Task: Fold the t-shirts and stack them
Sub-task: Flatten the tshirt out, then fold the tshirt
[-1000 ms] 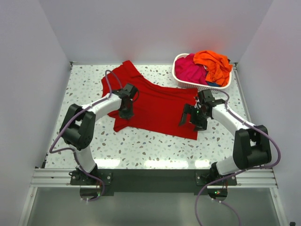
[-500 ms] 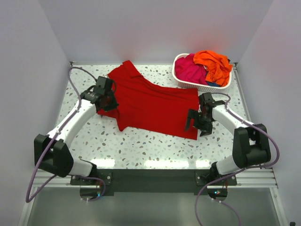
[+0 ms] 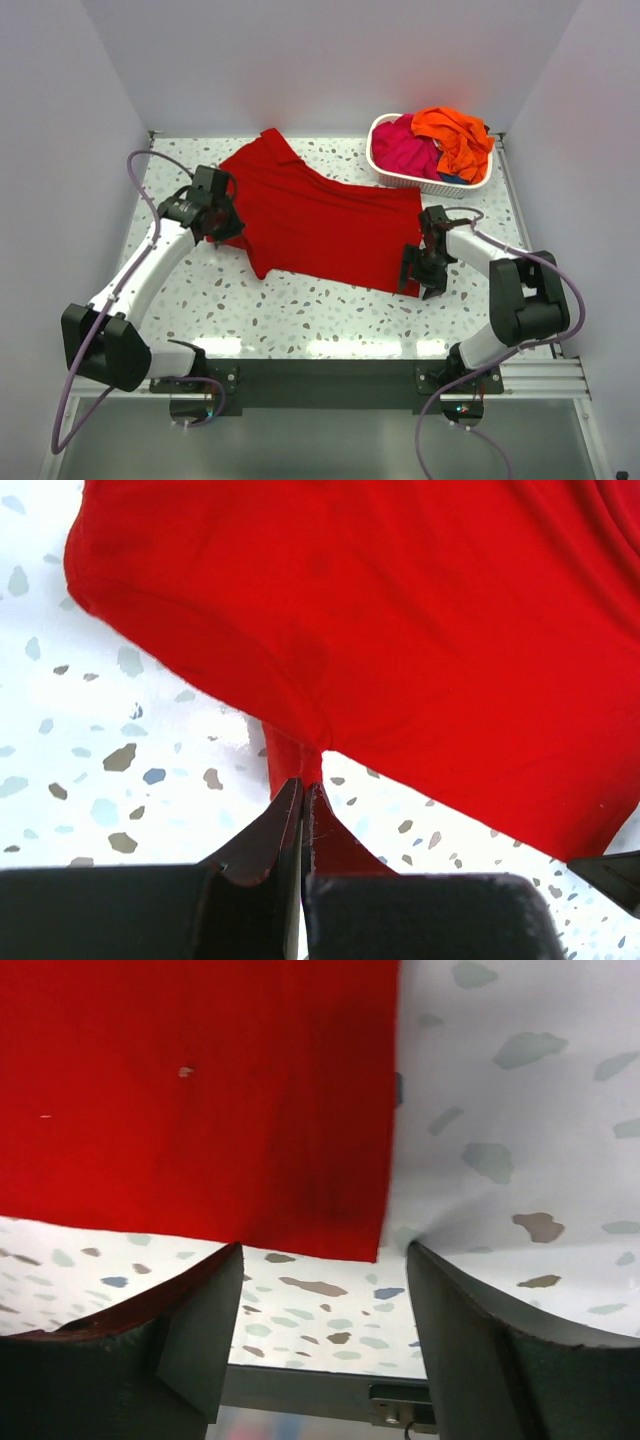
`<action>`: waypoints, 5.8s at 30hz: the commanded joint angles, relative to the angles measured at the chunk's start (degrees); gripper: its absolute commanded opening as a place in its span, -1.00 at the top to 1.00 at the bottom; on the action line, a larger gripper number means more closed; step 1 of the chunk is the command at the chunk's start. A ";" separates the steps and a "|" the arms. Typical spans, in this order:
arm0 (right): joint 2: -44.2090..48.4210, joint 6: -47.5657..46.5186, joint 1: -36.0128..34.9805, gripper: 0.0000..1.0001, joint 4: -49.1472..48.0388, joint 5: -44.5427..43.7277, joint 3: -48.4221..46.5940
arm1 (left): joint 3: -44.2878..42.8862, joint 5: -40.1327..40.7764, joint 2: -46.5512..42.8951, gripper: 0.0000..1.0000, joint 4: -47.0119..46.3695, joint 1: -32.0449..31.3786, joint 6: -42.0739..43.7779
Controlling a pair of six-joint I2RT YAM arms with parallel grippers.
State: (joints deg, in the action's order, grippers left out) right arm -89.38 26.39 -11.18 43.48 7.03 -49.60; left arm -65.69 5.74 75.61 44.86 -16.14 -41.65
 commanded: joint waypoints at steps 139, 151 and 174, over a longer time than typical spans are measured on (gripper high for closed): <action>-20.49 -1.70 9.16 -0.62 11.72 -4.39 -36.65 | -29.26 -6.18 28.99 -0.93 -0.56 18.58 19.67; -16.44 -0.20 9.07 -0.59 5.56 1.15 -24.14 | -10.95 -5.91 21.86 -0.62 -4.70 21.15 21.08; -15.38 -0.29 9.07 -0.57 3.36 1.59 -20.62 | -0.75 -6.10 19.75 -0.15 -8.91 21.24 27.58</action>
State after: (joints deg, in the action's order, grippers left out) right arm -106.37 25.89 -2.13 48.03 7.29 -70.50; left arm -66.04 -1.08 94.52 38.74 4.97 -16.16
